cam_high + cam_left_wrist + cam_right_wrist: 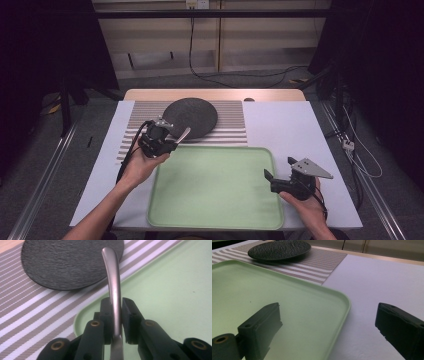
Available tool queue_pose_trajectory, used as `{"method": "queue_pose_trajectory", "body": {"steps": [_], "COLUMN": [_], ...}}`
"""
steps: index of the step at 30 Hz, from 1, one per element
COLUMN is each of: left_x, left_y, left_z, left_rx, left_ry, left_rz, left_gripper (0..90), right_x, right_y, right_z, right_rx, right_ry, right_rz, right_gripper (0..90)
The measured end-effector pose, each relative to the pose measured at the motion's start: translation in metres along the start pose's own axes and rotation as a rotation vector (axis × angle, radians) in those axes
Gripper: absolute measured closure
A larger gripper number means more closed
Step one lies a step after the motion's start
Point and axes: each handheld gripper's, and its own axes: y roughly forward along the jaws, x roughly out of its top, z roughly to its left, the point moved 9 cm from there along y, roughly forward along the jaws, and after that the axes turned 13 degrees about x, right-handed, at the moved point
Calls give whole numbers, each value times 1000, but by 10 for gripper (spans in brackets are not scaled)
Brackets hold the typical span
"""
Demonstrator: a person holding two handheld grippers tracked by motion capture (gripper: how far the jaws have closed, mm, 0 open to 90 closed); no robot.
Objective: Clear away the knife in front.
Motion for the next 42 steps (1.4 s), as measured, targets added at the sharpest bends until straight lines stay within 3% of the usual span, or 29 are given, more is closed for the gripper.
{"method": "queue_pose_trajectory", "body": {"steps": [10,21,27,30,39,42], "left_x": [-9,-21,-31,-32,-35,-36], "left_y": [10,19,28,29,41,42], "left_z": [-29,-51,-58,-59,-67,-70], "left_rx": [-34,-59,-63,-80,-78,-99], "left_ry": [46,53,56,51,58,48], "left_rz": [28,66,97,105,128,137], "left_gripper": [797,797,797,797,796,796], "right_x": [0,0,0,0,0,0], "right_y": [0,-1,0,-1,-1,-1], "right_z": [0,0,0,0,1,0], "right_rx": [-1,0,1,-1,0,-1], "right_ry": [1,1,-3,-4,-3,-1], "right_rz": [0,0,1,0,0,1], "right_gripper": [67,66,66,67,67,67]}}
